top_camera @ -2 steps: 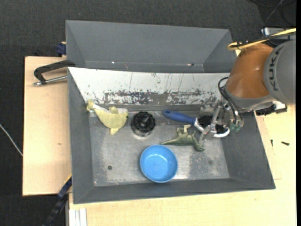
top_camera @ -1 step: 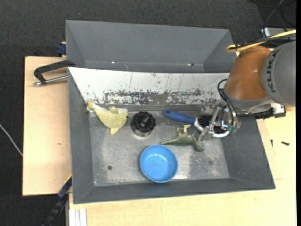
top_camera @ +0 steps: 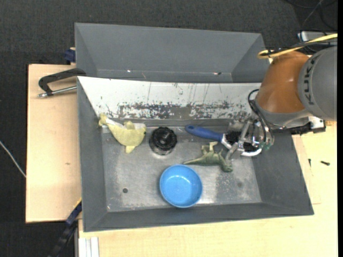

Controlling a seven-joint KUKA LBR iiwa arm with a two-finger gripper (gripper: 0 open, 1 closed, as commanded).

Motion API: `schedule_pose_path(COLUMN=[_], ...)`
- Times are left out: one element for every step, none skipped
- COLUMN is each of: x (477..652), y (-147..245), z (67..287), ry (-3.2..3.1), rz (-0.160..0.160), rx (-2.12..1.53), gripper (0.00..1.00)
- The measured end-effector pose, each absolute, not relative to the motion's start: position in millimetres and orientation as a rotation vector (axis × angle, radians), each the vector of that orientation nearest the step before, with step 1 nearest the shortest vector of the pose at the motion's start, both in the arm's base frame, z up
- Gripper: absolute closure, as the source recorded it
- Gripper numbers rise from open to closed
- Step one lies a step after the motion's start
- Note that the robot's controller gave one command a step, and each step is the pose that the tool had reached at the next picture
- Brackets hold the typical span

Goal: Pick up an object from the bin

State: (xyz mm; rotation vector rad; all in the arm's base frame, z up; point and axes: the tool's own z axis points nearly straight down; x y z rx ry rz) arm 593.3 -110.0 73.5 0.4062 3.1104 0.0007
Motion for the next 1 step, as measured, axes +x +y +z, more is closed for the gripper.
schedule_pose_path(x=[594.7], y=[-109.6], z=[74.5], ry=[3.11], rz=[0.0], rx=[0.405], gripper=[0.0])
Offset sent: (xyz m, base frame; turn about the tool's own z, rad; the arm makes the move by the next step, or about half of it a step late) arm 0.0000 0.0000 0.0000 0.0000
